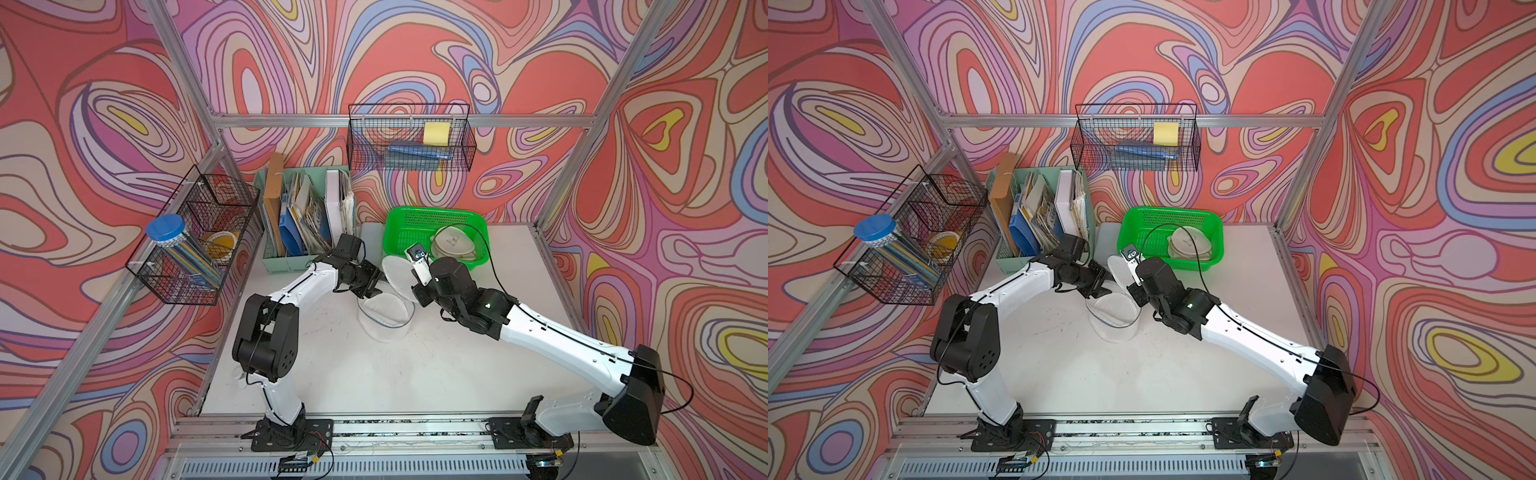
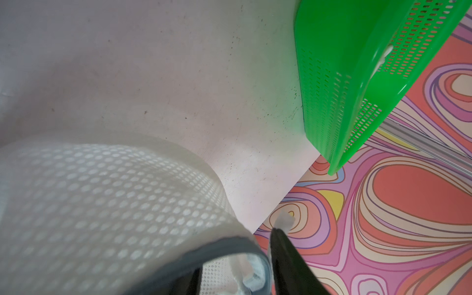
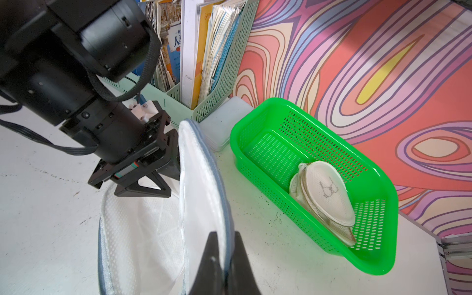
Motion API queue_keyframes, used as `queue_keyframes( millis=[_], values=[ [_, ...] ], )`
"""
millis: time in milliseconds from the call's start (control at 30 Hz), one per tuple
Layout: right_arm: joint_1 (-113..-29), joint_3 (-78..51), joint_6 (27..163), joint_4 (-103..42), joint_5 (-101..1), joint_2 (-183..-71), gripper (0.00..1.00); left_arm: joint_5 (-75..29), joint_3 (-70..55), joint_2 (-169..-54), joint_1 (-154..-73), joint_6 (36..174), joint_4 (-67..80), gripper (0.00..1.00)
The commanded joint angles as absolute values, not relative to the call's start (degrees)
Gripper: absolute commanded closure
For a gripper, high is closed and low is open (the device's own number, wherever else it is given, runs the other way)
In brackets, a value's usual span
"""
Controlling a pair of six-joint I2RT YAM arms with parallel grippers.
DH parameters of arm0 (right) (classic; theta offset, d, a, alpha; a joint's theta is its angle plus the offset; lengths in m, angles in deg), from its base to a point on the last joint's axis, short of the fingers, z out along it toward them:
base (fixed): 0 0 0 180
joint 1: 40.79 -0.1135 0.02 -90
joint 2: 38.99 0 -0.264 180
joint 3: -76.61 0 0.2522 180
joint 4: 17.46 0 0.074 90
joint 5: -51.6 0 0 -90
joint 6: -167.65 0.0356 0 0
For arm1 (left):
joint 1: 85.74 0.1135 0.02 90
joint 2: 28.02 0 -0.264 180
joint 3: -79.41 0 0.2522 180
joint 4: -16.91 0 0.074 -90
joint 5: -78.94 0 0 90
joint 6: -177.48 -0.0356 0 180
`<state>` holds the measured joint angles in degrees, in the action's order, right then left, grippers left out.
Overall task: Turn the laundry bag inside out
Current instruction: Turn over the laundry bag at the center of the board.
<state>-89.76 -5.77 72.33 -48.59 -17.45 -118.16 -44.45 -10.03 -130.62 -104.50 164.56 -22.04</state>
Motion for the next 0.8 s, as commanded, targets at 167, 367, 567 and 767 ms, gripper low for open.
queue_keyframes(
  millis=[167, 367, 567, 767],
  values=[
    [-90.6, -3.8, 69.5, -46.2, -17.8, -116.8, 1.00, -46.4, -10.4, -130.8, -104.5, 166.5, -19.4, 1.00],
    [-95.3, 1.7, 57.7, -39.2, -13.9, -114.8, 1.00, -48.8, -12.9, -132.8, -104.3, 167.7, -18.9, 1.00],
    [-102.6, 3.8, 52.5, -38.7, -14.3, -113.9, 0.88, -49.4, -16.5, -134.6, -103.7, 167.5, -18.6, 1.00],
    [-103.0, 1.2, 64.5, -43.7, -26.9, -115.3, 0.70, -50.1, -16.5, -134.8, -103.7, 167.7, -16.0, 1.00]
  ],
)
